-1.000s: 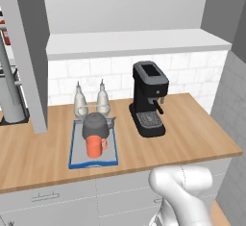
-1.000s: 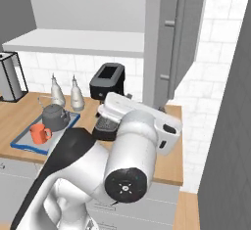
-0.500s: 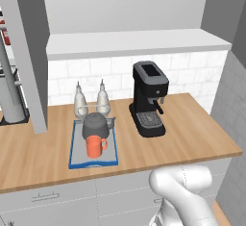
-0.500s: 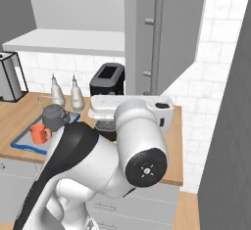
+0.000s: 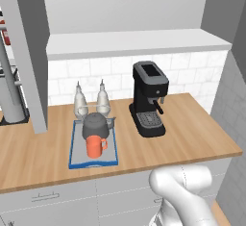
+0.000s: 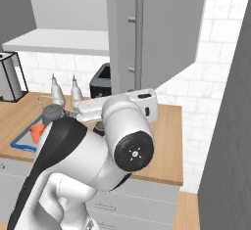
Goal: Pick the kettle from the counter and place it on the tray. Then pick the mug from the cabinet and place it on the tray. Then close the cabinet doors.
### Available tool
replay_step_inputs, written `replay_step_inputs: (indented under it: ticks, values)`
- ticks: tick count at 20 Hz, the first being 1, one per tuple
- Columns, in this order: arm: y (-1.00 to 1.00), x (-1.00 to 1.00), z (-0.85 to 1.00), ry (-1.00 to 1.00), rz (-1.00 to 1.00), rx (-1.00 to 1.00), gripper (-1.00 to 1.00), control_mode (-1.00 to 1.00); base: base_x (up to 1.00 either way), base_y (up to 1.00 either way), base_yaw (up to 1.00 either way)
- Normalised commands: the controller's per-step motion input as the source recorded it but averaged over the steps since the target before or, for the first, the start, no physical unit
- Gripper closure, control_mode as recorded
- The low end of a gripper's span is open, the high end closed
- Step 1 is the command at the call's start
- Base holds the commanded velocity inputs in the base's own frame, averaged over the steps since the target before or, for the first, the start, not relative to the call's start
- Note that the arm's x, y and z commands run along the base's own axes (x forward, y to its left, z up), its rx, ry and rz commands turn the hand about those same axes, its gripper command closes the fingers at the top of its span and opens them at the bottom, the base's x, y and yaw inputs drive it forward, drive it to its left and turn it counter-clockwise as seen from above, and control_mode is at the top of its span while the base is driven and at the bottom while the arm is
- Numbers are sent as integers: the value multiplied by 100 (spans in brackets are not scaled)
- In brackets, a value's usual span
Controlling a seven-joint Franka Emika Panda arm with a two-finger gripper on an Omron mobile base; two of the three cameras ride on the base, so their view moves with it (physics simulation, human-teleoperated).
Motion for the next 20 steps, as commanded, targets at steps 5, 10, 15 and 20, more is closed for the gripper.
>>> replay_step_inputs:
  ticks: [5,10,15,20]
  values:
    - [44,8,0,0,3,-16,-100,-100,0,0,0]
    - [39,16,1,0,5,-16,-100,-100,0,0,0]
    - [2,19,5,0,24,-13,-100,-100,0,0,0]
    - [7,25,0,0,28,-17,-100,-100,0,0,0]
